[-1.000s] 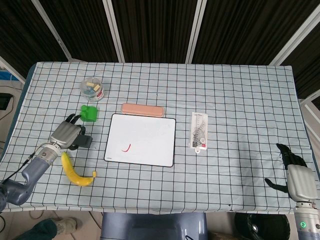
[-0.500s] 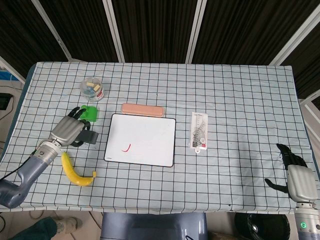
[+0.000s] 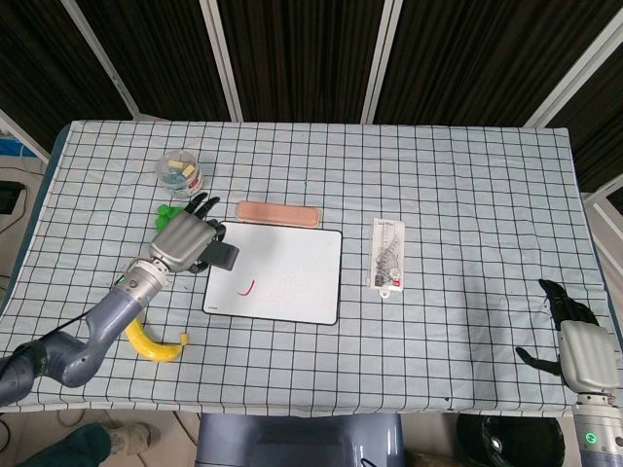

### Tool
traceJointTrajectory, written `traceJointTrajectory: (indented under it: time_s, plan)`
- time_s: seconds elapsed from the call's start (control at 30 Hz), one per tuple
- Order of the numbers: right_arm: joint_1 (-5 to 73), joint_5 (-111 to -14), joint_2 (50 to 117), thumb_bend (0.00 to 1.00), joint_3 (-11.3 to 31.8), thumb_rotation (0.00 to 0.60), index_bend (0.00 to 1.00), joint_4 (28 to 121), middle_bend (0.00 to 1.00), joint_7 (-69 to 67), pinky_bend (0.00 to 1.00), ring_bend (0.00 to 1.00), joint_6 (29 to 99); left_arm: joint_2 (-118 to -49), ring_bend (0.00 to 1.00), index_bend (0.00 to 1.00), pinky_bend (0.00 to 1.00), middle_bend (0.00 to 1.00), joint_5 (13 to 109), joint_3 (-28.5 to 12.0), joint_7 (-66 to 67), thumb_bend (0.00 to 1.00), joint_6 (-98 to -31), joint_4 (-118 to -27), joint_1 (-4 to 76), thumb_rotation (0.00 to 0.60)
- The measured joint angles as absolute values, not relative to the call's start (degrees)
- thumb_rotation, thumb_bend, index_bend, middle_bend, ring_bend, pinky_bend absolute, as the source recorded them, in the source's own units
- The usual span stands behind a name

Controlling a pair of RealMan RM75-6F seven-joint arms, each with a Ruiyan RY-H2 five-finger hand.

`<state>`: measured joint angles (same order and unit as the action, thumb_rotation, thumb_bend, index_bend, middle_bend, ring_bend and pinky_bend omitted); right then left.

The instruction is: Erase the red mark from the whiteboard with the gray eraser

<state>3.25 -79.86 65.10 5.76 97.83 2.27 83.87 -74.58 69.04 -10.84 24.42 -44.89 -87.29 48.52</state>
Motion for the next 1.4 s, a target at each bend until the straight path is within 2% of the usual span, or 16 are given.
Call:
traceJointTrajectory:
  time_s: [0.3,0.7,1.4]
  plan:
    - [3.21,-79.73,64.99,0.08,5.82,0.600,0.11,97.77,0.13,2.02,0.22,0.22,83.88,-83.71,0.01,0.43,0.00,0.47,67.32,-10.10,29.78,0.20,-45.05,-84.86,52.19,0.600]
    - [3.17,-79.69,64.87,0.08,5.79,0.600,0.11,97.73,0.13,1.86,0.22,0.22,83.83,-89.37,0.01,0.43,0.00,0.47,63.91,-8.49,32.58,0.20,-43.12,-78.32,54.84,0.600]
    - [3.15,-79.59,64.77,0.08,5.85,0.600,0.11,97.72,0.13,1.62,0.22,0.22,83.81,-89.61,0.01,0.44,0.00,0.48,65.30,-4.67,31.37,0.20,-42.33,-76.46,54.82,0.600]
